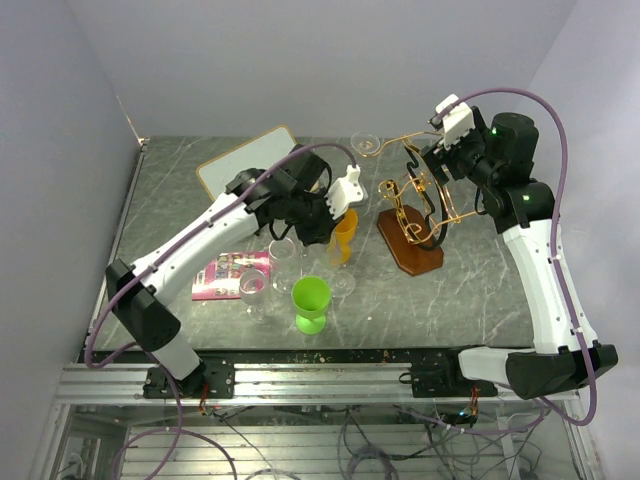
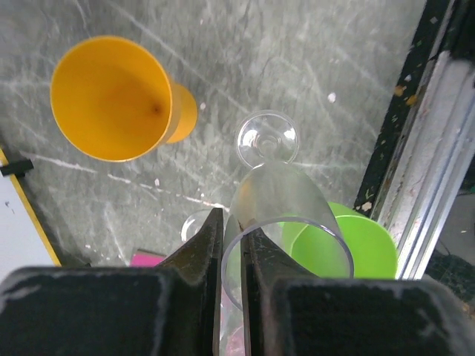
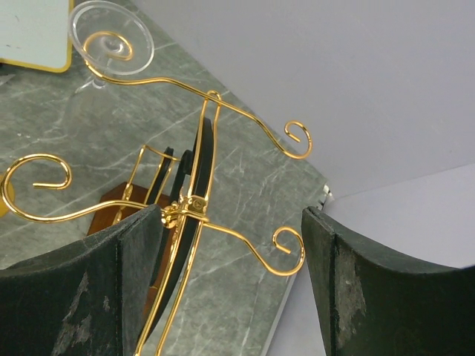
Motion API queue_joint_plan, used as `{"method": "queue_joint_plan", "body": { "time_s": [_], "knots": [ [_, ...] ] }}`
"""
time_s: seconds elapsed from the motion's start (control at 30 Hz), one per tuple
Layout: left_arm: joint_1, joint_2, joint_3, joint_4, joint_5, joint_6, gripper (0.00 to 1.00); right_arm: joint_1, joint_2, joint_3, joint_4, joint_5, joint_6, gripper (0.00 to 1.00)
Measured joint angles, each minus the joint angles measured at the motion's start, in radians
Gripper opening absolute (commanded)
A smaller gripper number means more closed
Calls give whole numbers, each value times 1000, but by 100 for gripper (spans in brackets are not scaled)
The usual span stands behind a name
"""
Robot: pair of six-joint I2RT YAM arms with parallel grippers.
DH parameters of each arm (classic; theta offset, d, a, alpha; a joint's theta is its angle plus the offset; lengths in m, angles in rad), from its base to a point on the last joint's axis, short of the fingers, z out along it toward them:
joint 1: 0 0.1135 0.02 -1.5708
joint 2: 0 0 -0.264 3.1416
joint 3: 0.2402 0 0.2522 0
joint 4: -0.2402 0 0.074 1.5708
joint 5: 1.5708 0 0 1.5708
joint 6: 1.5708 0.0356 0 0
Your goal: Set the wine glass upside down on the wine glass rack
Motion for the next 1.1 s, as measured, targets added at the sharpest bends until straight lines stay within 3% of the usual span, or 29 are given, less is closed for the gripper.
{"method": "queue_joint_plan", "body": {
  "time_s": [0.37, 0.7, 0.87, 1.1],
  "knots": [
    [65, -89, 113, 46, 215, -74, 7, -13, 5, 20, -29, -114, 17, 78],
    [406, -217, 163, 123, 437, -257, 7, -31, 40, 115, -39, -287, 152, 76],
    [543, -333, 161, 259, 450, -382, 7, -31, 61, 157, -19, -406, 271, 75],
    [560, -364, 212, 451, 374, -540, 7, -31, 96, 180, 37, -579, 451, 75]
  ]
}}
